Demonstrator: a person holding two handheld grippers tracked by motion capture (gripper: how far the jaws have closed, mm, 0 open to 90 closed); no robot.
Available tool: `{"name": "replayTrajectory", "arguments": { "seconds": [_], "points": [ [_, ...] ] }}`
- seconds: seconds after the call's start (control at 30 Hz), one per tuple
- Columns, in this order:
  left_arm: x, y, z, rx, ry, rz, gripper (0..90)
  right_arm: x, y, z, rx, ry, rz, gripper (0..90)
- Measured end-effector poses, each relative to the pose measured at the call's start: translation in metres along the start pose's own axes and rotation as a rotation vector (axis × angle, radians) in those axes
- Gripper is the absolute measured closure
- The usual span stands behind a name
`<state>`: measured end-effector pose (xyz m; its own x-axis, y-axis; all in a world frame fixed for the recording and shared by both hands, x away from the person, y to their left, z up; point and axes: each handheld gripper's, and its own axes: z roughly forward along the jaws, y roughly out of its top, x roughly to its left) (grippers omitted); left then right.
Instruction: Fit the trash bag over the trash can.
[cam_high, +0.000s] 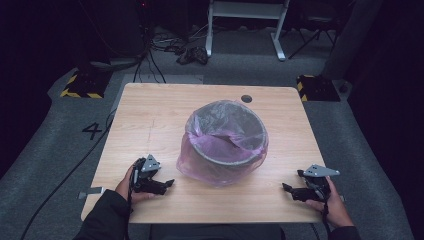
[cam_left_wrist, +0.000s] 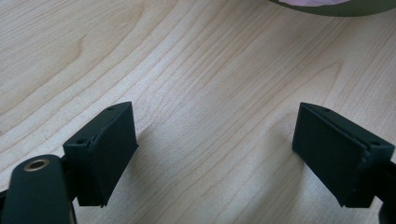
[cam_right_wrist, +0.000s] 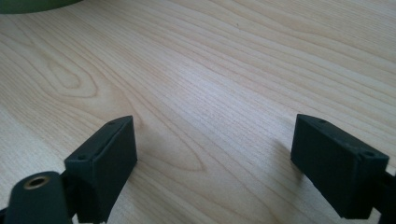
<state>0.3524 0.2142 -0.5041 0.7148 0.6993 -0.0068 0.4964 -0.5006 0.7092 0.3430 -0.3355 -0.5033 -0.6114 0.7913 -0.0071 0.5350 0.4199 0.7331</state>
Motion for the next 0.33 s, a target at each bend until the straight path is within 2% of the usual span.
{"name": "replayTrajectory", "arguments": {
  "seconds": [0.33],
  "points": [
    [0.0003, 0.0001, 0.0000, 0.000, 0.002, 0.003, 13.6, -0.0005, 0.0004, 0.0004, 0.000, 0.004, -0.004, 14.1]
  ]
}}
